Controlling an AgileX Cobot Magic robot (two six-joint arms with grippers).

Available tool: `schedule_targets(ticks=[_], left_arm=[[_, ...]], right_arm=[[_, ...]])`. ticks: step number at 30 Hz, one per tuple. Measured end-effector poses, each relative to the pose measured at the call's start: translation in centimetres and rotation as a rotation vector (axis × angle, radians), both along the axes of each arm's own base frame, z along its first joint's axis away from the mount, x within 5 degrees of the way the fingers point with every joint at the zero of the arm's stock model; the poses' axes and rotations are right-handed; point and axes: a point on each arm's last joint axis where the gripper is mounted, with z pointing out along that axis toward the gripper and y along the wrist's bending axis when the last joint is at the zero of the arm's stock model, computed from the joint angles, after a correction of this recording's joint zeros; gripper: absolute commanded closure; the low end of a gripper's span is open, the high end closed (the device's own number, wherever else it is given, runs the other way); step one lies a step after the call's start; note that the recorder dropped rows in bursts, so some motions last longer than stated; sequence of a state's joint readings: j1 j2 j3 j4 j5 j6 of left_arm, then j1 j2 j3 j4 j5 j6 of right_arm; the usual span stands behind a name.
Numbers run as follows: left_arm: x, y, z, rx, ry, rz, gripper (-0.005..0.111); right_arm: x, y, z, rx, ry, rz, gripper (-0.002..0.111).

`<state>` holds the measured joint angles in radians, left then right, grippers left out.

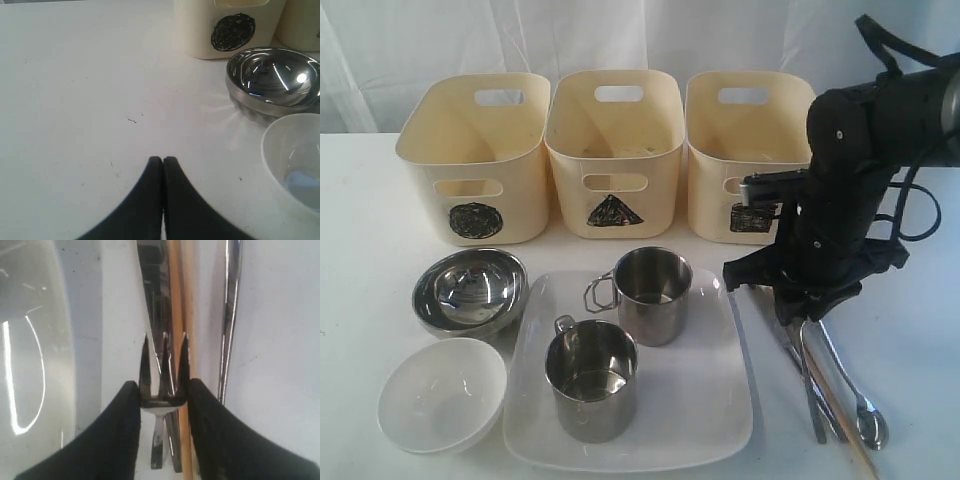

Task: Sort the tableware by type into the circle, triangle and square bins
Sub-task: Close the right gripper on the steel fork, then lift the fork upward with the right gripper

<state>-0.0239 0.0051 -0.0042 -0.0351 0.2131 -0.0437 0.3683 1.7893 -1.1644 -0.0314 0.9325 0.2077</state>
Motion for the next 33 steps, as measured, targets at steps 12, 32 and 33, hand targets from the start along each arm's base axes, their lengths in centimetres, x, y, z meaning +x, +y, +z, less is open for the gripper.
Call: schedule_targets(ticks=[12, 32, 33], left_arm=[[0.0, 0.0, 0.0, 0.000, 0.000, 0.000, 0.107], [0.0, 0.0, 0.0, 0.000, 0.000, 0.000, 0.107], [0.0, 0.0, 0.0, 0.000, 0.000, 0.000, 0.107]], right_arm=[[-0.7, -0.3, 3.0, 0.032, -0.084, 0.000, 0.078], [-1.4, -0.5, 5.3, 0.061, -0.157, 0.000, 0.078], [-1.4, -0.5, 5.3, 0.061, -0.159, 0.000, 0.079]])
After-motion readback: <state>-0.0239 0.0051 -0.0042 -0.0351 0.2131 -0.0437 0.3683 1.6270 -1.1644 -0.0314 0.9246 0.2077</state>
